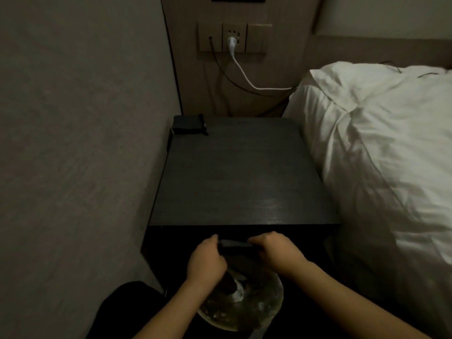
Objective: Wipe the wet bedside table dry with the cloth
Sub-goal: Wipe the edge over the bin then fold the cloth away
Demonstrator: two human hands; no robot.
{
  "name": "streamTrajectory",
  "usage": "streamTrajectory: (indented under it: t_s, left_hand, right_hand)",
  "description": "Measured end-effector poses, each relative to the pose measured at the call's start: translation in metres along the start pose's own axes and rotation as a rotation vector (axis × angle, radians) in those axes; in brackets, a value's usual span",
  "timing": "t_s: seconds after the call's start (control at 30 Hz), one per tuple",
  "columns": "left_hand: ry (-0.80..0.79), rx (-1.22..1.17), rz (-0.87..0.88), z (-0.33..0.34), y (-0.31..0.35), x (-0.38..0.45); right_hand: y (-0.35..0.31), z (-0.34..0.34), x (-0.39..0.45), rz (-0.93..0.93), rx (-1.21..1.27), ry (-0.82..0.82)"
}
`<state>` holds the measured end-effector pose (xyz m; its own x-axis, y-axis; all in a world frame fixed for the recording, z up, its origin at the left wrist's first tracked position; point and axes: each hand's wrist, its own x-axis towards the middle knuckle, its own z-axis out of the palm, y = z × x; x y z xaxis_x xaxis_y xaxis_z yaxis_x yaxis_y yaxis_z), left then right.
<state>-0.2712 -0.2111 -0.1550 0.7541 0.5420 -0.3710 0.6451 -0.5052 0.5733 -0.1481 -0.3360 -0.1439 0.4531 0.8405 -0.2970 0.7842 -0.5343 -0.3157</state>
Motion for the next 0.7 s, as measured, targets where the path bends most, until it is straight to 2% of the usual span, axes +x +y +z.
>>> streamTrajectory:
  t_s: [0.03, 0.1, 0.13, 0.17, 0.23, 0.33, 0.4, 0.43, 0.47, 0.53, 0.57, 0.6, 0.63, 0.7]
  left_hand:
    - [-0.042, -0.194, -0.182, -0.007, 0.001, 0.002]
    - [-0.261, -0.726, -0.541, -0.022, 0.005, 0.004]
    - [-0.359, -1.012, -0.649, -0.03, 0.007, 0.003]
    - [-0.39, -1.215, -0.696, -0.038, 0.007, 0.004]
    - [-0.367, -1.355, -0.656, -0.053, 0.011, 0.006]
    - [-0.274, -1.26, -0.539, -0.074, 0.028, 0.006]
    - [-0.174, -1.23, -0.454, -0.088, 0.039, 0.012]
    - [-0.12, -1.235, -0.382, -0.096, 0.044, 0.016]
    - [-0.083, -1.253, -0.288, -0.104, 0.049, 0.021]
    - [-0.056, -1.276, -0.097, -0.122, 0.059, 0.032]
    - [-0.045, -1.258, -0.024, -0.132, 0.064, 0.038]
    - [-0.037, -1.244, 0.032, -0.142, 0.069, 0.046]
    - [-0.033, -1.246, 0.074, -0.151, 0.072, 0.056]
    - [-0.035, -1.272, 0.128, -0.166, 0.078, 0.081]
  right_hand:
    - [0.0, -0.005, -0.002, 0.006, 0.029, 0.045]
    - [-0.003, -0.018, -0.006, -0.044, 0.065, 0.082]
    - [-0.006, -0.026, -0.008, -0.085, 0.075, 0.085]
    - [-0.01, -0.033, -0.009, -0.124, 0.082, 0.091]
    - [-0.017, -0.049, -0.011, -0.205, 0.07, 0.123]
    - [-0.026, -0.07, -0.009, -0.323, 0.026, 0.091]
    - [-0.026, -0.083, -0.007, -0.328, 0.113, 0.014]
    - [-0.027, -0.089, -0.004, -0.29, 0.228, 0.01]
    - [-0.027, -0.094, 0.0, -0.239, 0.383, 0.072]
    - [-0.024, -0.103, 0.018, -0.073, 0.695, 0.375]
    - [-0.023, -0.11, 0.03, 0.03, 0.843, 0.469]
    - [-0.022, -0.118, 0.042, 0.117, 1.017, 0.446]
    - [-0.021, -0.125, 0.057, 0.179, 1.23, 0.33]
    - [-0.019, -0.14, 0.083, 0.185, 1.576, 0.089]
